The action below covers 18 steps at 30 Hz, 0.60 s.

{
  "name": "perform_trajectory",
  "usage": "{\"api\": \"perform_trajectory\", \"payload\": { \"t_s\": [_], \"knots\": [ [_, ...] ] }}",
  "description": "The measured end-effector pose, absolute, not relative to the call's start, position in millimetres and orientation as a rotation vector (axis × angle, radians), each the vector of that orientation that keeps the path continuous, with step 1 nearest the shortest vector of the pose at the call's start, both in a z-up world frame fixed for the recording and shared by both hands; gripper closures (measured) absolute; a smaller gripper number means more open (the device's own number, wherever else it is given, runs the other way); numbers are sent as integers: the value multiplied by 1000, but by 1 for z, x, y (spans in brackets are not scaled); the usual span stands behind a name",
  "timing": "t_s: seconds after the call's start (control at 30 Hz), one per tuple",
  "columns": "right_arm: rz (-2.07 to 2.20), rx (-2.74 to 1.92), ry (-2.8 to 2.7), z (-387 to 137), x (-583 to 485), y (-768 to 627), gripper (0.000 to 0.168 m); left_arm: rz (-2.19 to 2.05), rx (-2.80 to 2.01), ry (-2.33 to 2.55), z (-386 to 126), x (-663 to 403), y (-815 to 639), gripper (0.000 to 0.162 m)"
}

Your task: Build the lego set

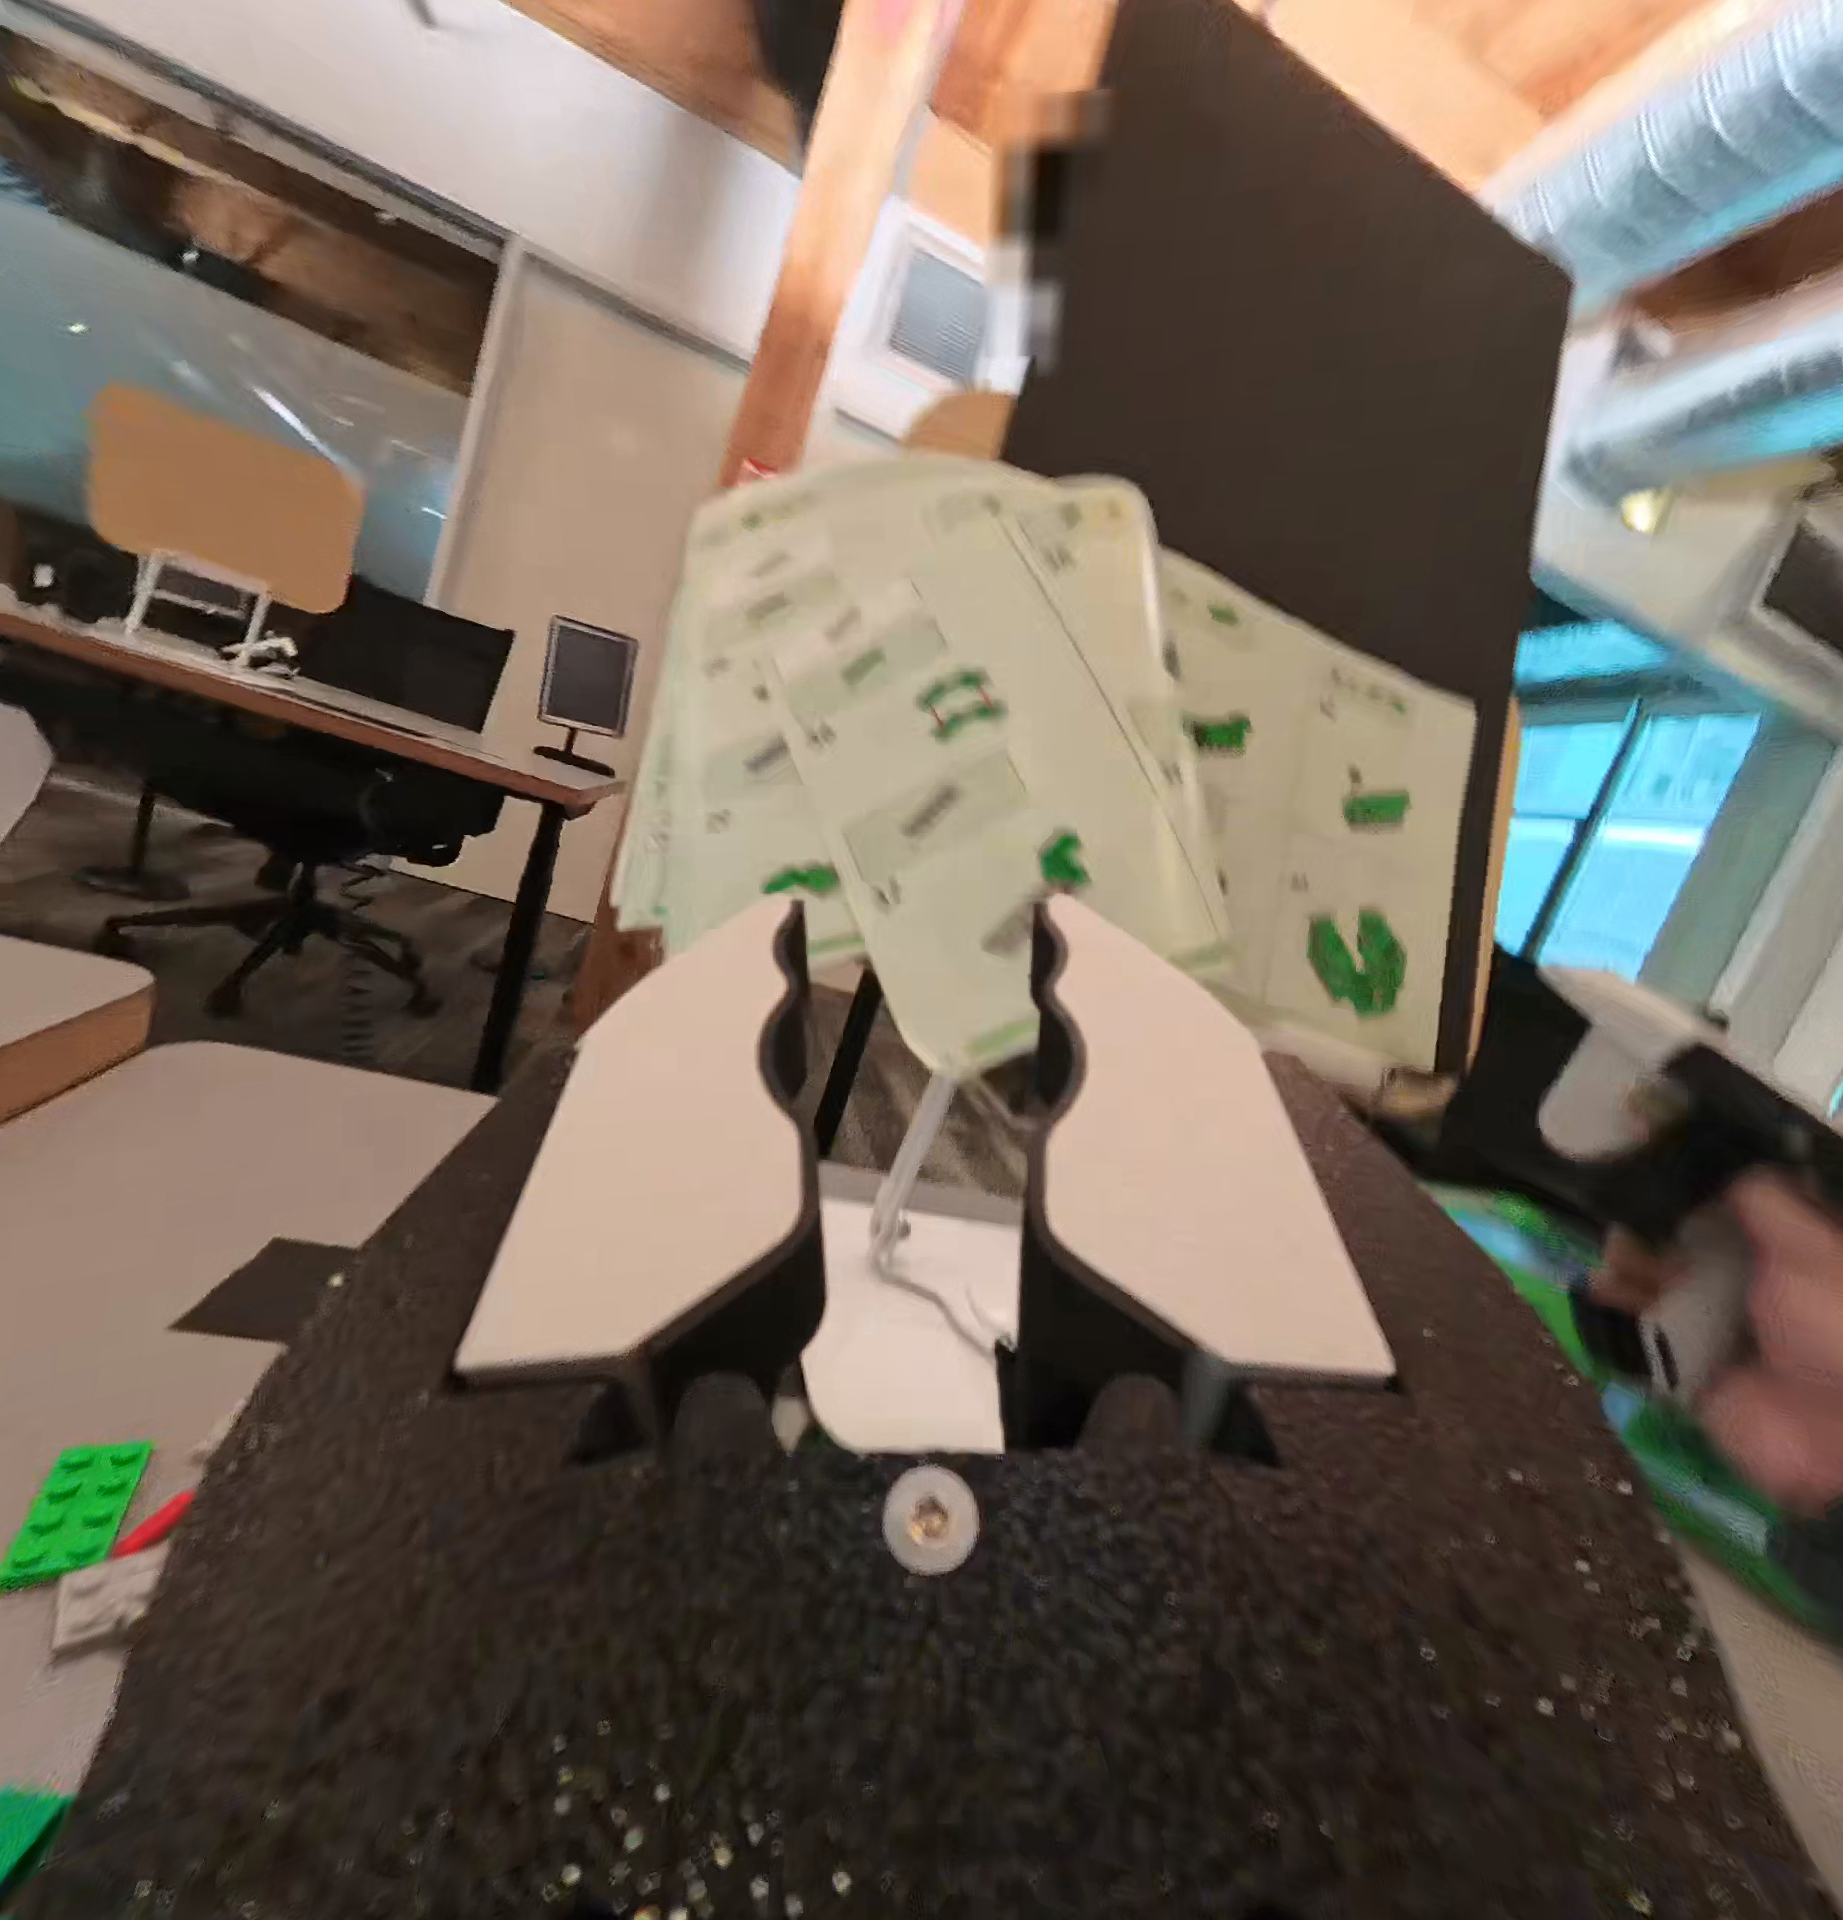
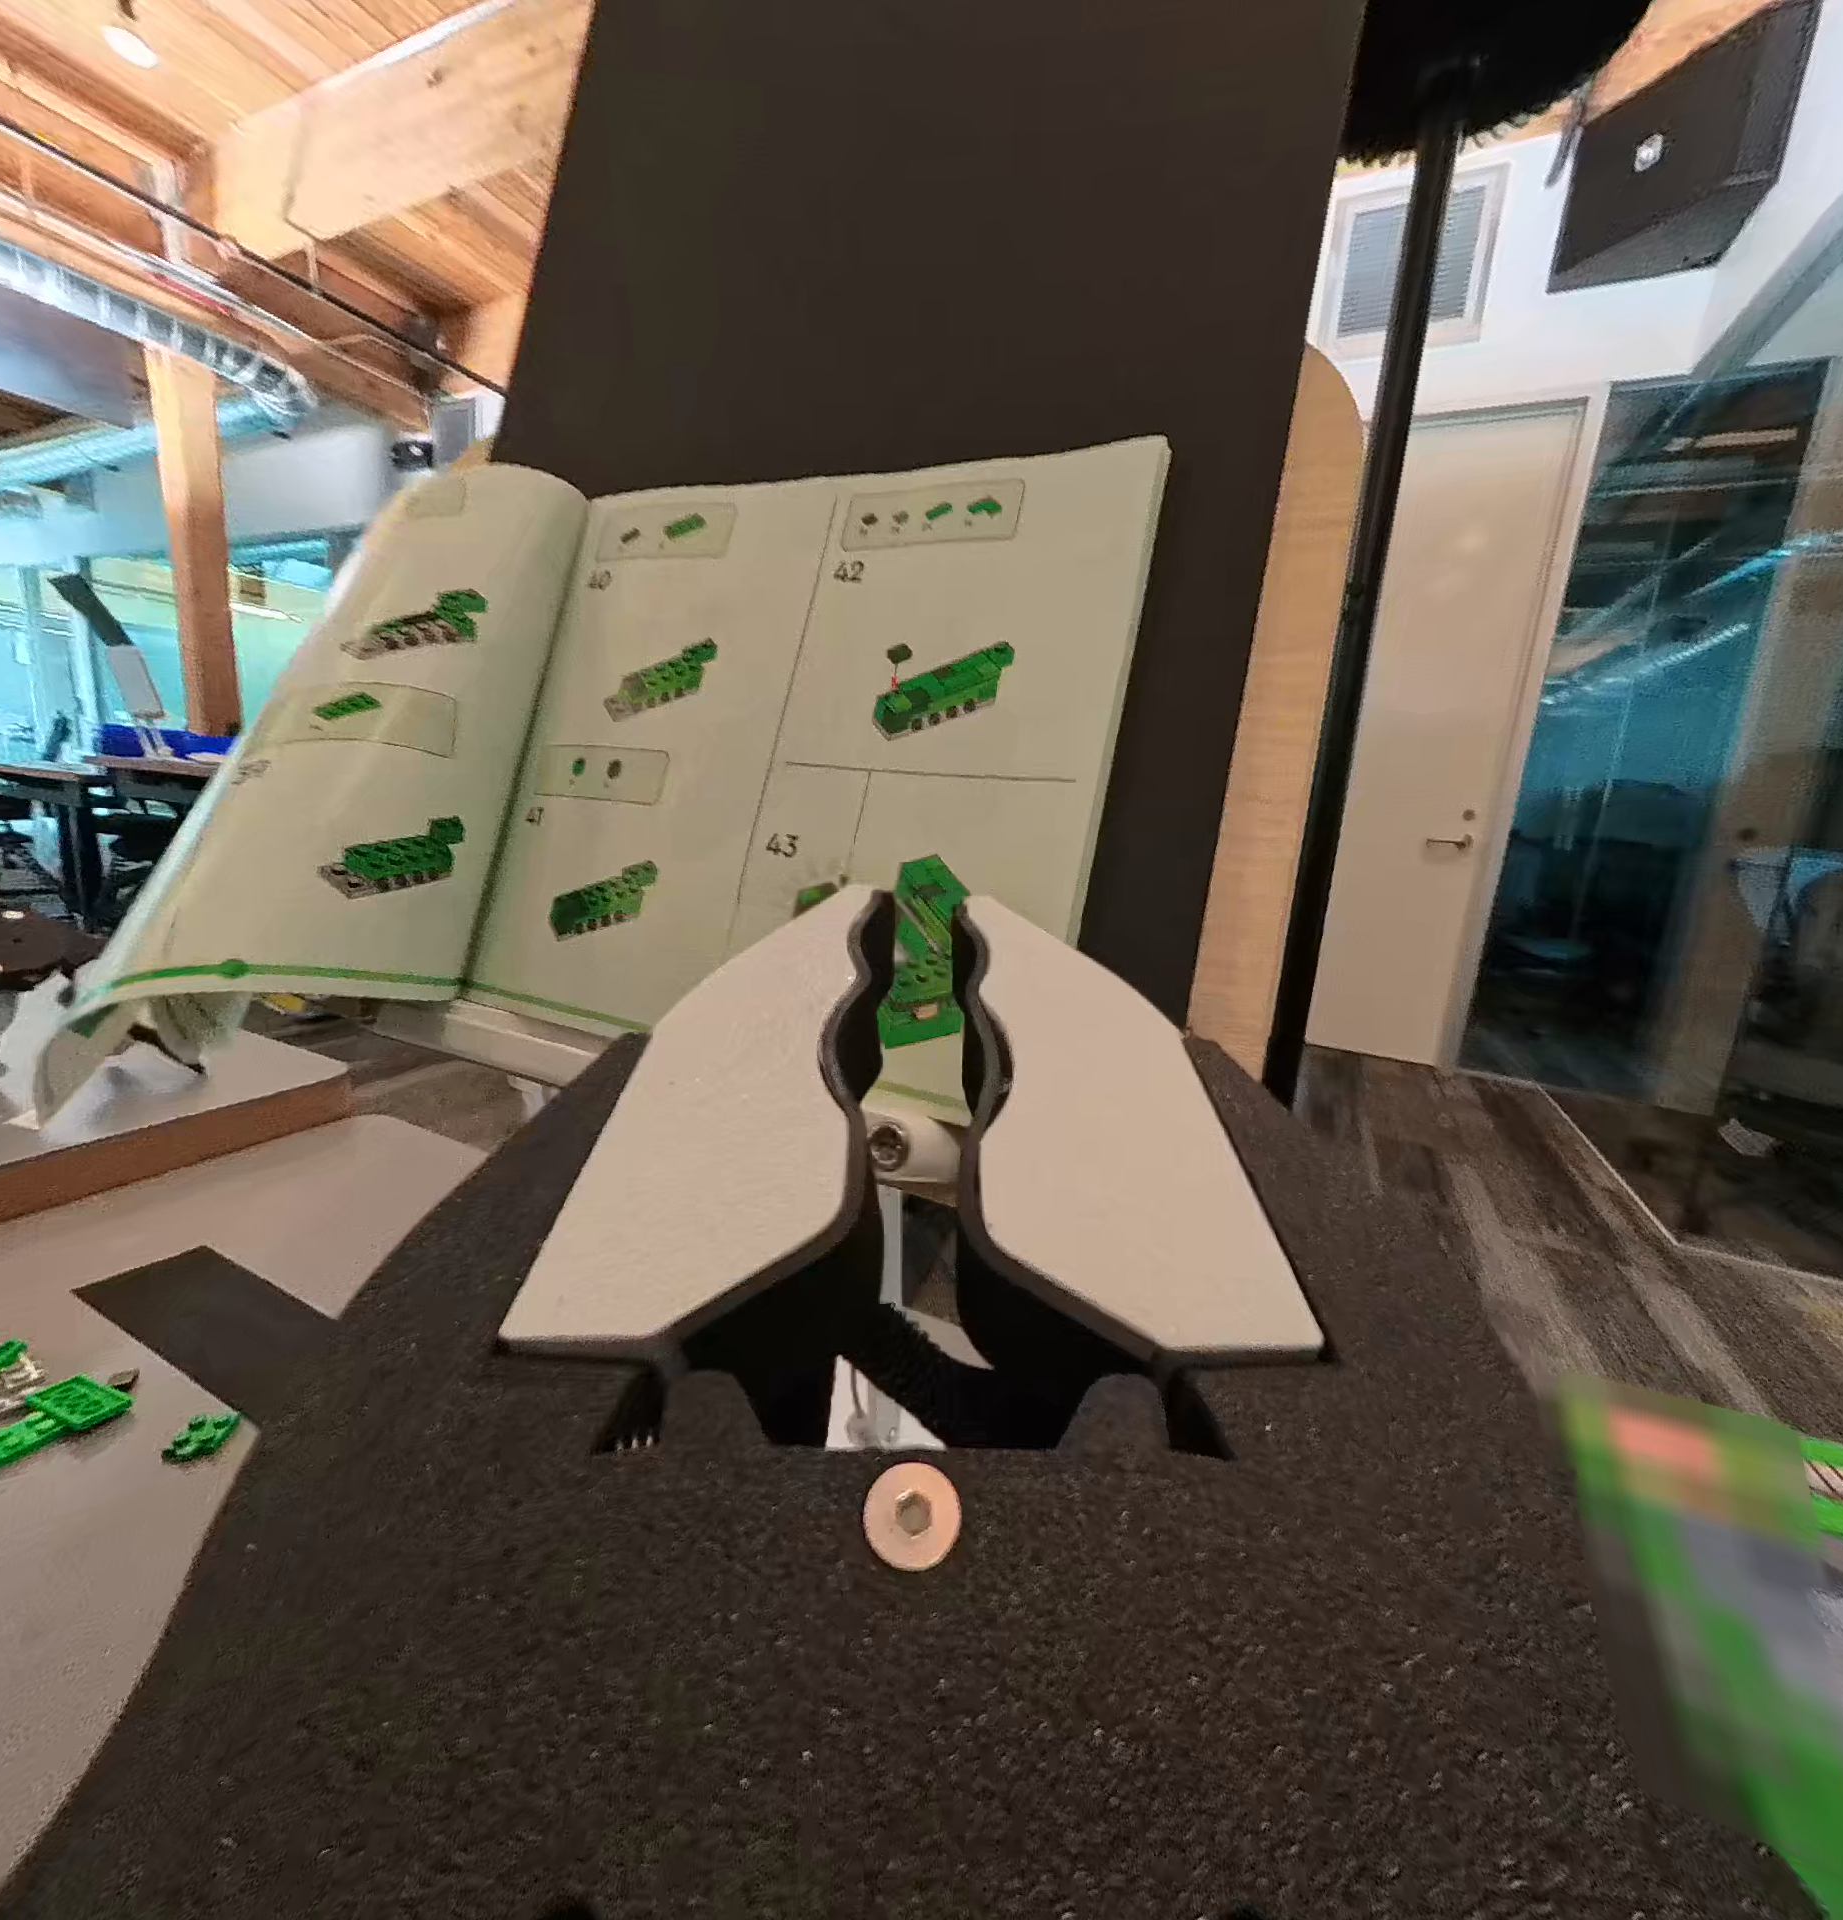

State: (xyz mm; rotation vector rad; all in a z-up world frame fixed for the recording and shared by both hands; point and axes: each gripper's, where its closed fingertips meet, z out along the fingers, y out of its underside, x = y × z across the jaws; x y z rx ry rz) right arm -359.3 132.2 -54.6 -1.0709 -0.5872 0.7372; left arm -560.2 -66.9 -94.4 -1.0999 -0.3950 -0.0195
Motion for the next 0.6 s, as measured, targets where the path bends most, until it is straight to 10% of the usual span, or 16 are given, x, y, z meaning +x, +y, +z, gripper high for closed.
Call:
{"api": "perform_trajectory", "payload": {
  "t_s": [0.6],
  "knots": [
    [688,-991,-886,-55,-441,75,168,119,-1232,-19,-132,-480,-32,156]
  ]
}}
